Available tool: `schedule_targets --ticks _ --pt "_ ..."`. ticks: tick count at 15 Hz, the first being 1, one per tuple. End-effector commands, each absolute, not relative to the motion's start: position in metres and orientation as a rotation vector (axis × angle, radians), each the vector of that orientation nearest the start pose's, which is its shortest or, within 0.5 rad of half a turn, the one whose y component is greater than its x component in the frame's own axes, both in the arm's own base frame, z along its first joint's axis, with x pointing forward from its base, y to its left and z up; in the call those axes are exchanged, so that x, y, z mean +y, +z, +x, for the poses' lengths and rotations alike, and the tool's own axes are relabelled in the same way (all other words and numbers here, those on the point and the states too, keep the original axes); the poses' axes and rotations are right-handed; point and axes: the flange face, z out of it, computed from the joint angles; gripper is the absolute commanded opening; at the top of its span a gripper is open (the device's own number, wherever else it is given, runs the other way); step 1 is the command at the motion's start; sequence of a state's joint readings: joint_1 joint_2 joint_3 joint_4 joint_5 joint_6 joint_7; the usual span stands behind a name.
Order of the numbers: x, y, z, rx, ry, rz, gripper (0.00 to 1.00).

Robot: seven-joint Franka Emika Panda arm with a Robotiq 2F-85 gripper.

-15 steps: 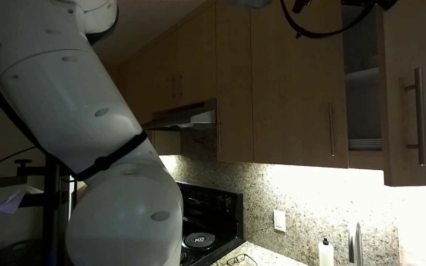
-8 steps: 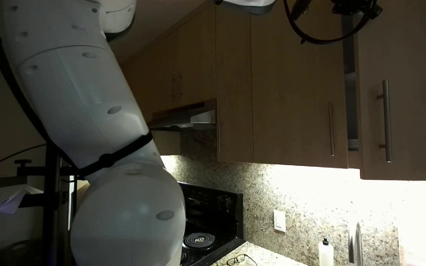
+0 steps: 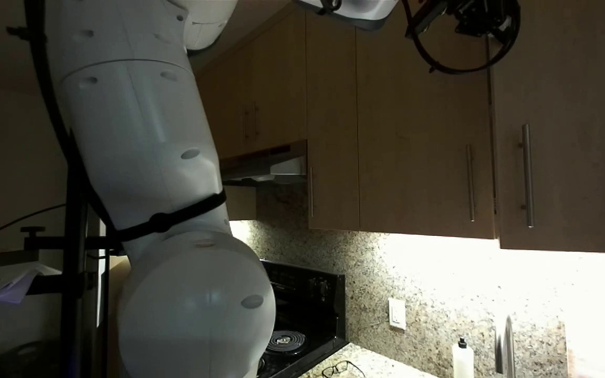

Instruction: Close the cabinet door

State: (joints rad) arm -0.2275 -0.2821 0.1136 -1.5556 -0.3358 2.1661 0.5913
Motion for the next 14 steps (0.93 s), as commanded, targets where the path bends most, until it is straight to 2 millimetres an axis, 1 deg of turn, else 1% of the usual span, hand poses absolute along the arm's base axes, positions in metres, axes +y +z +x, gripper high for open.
schedule_targets --ticks 1,2,4,8,11,14 --pt "-0.039 0.860 0.472 0.788 -1.396 -2.852 0.07" --pt "-0.036 0.860 0.471 0.759 -1.357 -2.871 0.07" --pt "-0.036 0.861 0.461 0.695 -1.262 -2.908 0.08" --pt "-0.049 0.862 0.439 0.630 -1.130 -2.969 0.07" --pt "-0.053 0.850 0.422 0.531 -0.955 -3.054 0.08" --pt "-0.052 0.838 0.409 0.440 -0.806 -3.135 0.08"
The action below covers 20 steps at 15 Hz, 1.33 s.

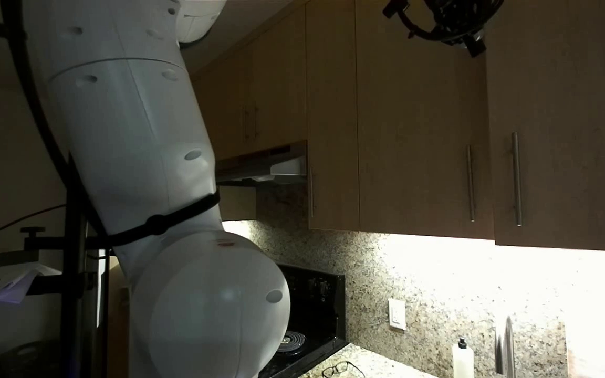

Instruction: Close the cabinet door

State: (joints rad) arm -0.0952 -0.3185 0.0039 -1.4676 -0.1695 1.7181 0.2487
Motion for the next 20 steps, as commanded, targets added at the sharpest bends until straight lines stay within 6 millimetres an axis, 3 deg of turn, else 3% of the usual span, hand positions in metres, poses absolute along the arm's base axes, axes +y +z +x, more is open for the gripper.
schedule_targets --ticks 1,8,9,10,15,20 --pt "-0.049 0.833 0.404 0.406 -0.755 -3.160 0.08" --pt "-0.047 0.799 0.376 0.202 -0.471 -3.256 0.08" --pt "-0.046 0.792 0.372 0.168 -0.419 -3.280 0.33" --pt "-0.046 0.787 0.368 0.127 -0.375 -3.283 0.34" --pt "-0.054 0.767 0.342 0.018 -0.196 -3.283 0.64" --pt "-0.061 0.749 0.325 0.013 -0.129 -3.269 0.97"
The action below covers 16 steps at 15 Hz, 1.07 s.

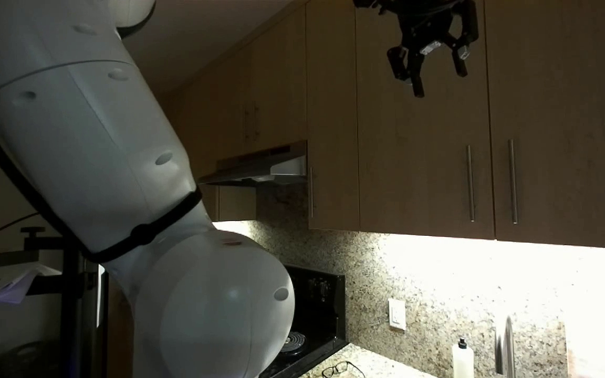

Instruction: Close the cabinet door

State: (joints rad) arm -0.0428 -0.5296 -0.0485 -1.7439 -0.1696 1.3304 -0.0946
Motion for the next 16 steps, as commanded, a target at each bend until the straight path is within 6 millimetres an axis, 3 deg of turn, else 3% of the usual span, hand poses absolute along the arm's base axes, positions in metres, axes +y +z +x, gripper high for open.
schedule_targets --ticks 1,8,16 --pt "-0.061 0.744 0.323 0.026 -0.122 -3.269 0.99" --pt "-0.053 0.705 0.311 0.040 -0.026 -3.252 1.00" --pt "-0.053 0.685 0.294 0.069 -0.045 -3.170 1.00"
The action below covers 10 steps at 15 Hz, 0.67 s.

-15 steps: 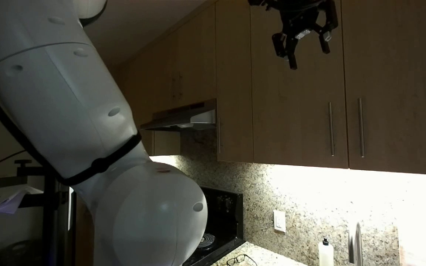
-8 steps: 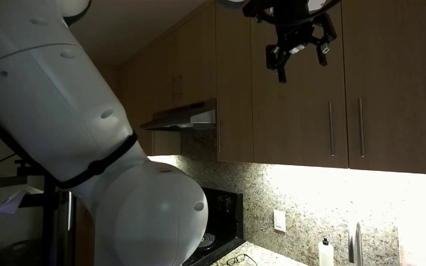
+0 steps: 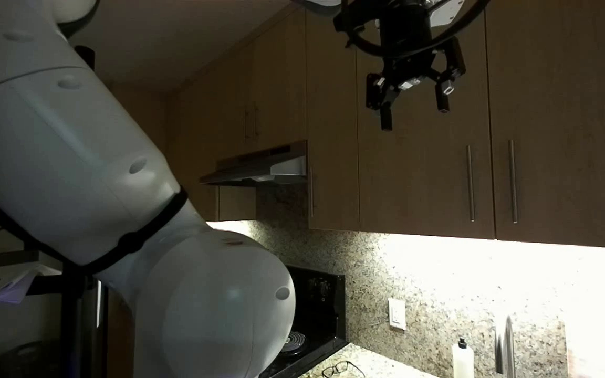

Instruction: Close the cabinet door

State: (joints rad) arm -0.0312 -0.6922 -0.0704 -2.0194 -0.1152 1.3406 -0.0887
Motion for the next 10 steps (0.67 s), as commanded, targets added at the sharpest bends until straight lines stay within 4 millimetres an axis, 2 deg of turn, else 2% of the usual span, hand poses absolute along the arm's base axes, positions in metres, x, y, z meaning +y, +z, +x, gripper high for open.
schedule_targets --ticks 1,6,10 --pt "-0.051 0.681 0.294 0.069 -0.046 -3.170 1.00" --pt "-0.048 0.663 0.300 0.096 -0.066 -3.171 1.00" --pt "-0.049 0.648 0.313 0.186 -0.179 -3.190 1.00"
